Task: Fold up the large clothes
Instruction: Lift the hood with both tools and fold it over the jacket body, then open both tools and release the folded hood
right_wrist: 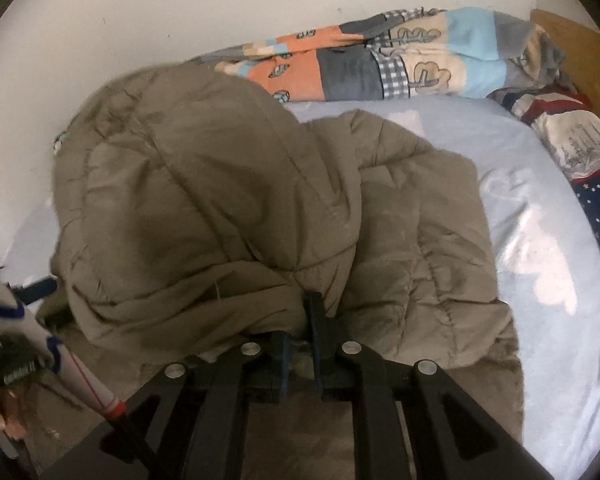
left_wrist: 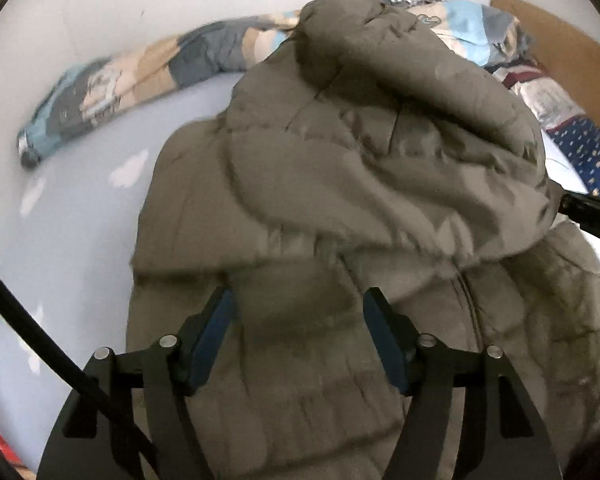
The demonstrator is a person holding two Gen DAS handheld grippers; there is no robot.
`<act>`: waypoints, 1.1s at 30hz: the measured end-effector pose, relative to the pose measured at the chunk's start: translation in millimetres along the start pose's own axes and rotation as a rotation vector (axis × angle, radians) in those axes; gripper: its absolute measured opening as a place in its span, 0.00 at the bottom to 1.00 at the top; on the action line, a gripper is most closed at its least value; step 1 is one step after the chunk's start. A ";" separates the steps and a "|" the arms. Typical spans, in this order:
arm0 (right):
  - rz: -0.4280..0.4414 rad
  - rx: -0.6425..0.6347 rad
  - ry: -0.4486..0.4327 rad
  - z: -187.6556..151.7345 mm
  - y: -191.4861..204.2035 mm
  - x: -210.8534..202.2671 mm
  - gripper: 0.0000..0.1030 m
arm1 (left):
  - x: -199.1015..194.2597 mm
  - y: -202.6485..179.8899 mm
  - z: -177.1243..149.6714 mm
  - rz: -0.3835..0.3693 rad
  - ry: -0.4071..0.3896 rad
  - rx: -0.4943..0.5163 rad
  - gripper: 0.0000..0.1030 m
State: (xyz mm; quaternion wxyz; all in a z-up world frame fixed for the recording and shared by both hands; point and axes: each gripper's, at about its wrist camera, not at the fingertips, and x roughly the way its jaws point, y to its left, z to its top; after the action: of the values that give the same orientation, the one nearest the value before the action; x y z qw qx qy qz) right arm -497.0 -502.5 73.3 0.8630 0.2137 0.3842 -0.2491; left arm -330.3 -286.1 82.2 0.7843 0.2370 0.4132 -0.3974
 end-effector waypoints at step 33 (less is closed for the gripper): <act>-0.048 0.002 0.054 44.4 28.5 69.6 0.69 | 81.4 -38.9 86.7 0.030 -0.047 0.058 0.70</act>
State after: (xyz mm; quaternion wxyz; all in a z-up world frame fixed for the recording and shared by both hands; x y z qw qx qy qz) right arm -414.9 -523.5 52.1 0.8458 0.2117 0.4121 -0.2644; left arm -294.4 -403.8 59.8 0.7926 0.2566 0.3791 -0.4028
